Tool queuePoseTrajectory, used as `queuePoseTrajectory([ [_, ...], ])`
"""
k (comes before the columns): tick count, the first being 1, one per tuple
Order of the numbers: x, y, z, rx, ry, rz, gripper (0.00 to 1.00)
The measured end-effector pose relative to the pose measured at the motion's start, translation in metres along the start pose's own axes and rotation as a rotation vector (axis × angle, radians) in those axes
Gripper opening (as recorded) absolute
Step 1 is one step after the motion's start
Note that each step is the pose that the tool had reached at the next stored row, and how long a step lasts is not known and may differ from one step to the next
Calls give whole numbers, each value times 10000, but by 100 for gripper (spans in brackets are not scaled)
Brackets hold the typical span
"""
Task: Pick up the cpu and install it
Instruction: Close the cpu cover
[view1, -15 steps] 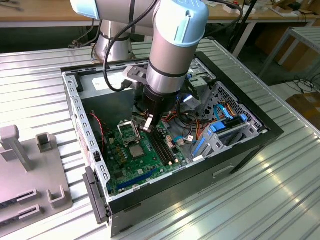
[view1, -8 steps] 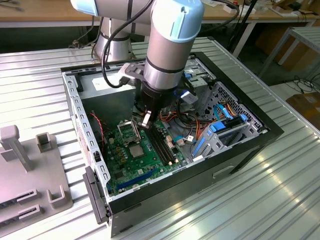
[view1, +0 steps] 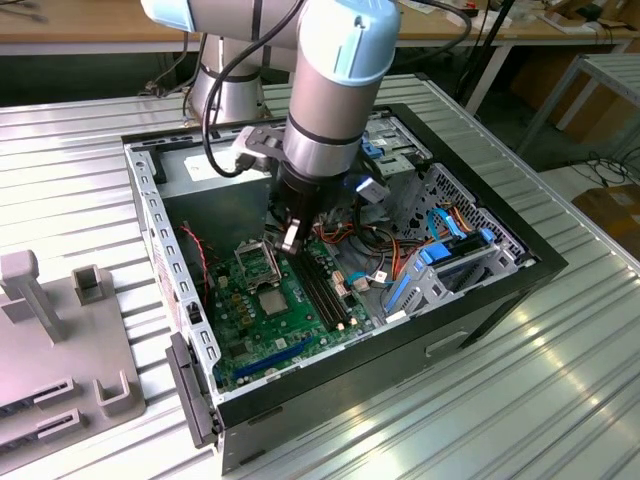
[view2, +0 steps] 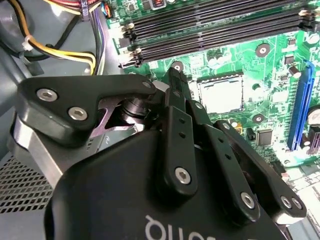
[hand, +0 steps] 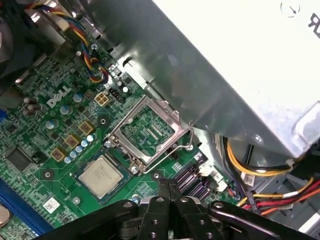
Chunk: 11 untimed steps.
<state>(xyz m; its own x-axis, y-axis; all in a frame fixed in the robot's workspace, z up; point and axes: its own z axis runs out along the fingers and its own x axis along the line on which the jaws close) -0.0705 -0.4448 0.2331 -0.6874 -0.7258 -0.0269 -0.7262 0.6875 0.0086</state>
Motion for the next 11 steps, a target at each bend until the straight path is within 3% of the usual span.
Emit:
queuePoseTrajectory([
  [5,-42,22,13,-53,-50,-149,11],
  [9,-52,29,19,-178,-185,-235,11],
  [10,-82,-1,77,-528,-563,-230,11],
  [11,-97,4,129,-636,-692,-26,11],
])
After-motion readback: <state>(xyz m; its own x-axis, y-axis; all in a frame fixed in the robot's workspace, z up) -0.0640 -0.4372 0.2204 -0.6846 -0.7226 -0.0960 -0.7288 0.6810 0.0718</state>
